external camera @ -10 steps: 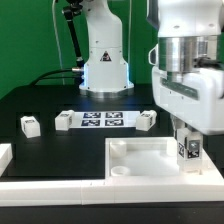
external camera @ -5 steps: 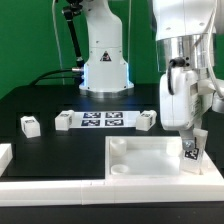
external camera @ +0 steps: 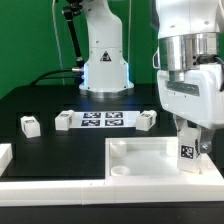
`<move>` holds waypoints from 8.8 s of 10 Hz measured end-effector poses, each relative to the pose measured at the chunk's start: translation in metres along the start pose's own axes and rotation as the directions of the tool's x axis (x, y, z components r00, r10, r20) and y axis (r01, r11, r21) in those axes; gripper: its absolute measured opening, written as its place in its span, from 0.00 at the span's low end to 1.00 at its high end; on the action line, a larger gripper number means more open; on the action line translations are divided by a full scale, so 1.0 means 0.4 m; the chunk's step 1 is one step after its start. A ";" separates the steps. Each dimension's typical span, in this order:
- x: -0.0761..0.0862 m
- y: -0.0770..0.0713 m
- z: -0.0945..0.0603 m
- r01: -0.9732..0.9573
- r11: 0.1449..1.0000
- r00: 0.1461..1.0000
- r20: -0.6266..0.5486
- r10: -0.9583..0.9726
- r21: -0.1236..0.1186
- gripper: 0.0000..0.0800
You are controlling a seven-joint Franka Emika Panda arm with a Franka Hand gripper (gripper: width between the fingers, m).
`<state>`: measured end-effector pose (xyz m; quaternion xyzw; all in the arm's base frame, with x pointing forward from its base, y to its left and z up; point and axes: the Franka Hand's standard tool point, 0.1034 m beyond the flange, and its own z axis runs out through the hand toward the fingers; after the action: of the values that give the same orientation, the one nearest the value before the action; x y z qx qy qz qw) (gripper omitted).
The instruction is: Assemble square table
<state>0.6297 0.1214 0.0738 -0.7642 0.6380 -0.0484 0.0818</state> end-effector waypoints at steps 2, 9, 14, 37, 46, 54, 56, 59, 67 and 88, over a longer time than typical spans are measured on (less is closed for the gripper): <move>0.002 0.000 0.000 0.145 0.989 0.989 -0.001 -0.145 -0.001 0.81; 0.015 -0.009 0.009 0.438 0.896 0.898 0.000 -0.439 -0.064 0.43; 0.035 0.014 0.014 -0.233 0.970 0.972 -0.005 0.233 -0.076 0.37; 0.021 0.010 0.017 0.200 0.976 0.979 -0.017 -0.202 -0.088 0.36; -0.005 0.003 0.019 -0.548 0.836 0.836 0.021 0.548 -0.016 0.37; 0.026 -0.011 0.010 0.573 0.817 0.819 0.035 -0.572 -0.059 0.81; 0.036 -0.030 0.005 0.699 0.712 0.715 0.056 -0.697 -0.068 0.81; 0.038 -0.027 0.007 0.663 0.745 0.748 0.052 -0.661 -0.072 0.48; 0.044 -0.027 0.011 0.225 0.971 0.974 0.004 -0.226 -0.082 0.00; 0.006 0.008 0.014 0.953 0.292 0.298 0.075 -0.952 -0.080 0.67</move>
Offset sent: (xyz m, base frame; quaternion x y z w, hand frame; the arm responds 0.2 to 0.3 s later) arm 0.0138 0.0126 -0.0037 -0.0738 -0.0240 -0.4097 0.9089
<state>0.6280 0.1190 0.0674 -0.9969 0.0622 -0.0476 -0.0006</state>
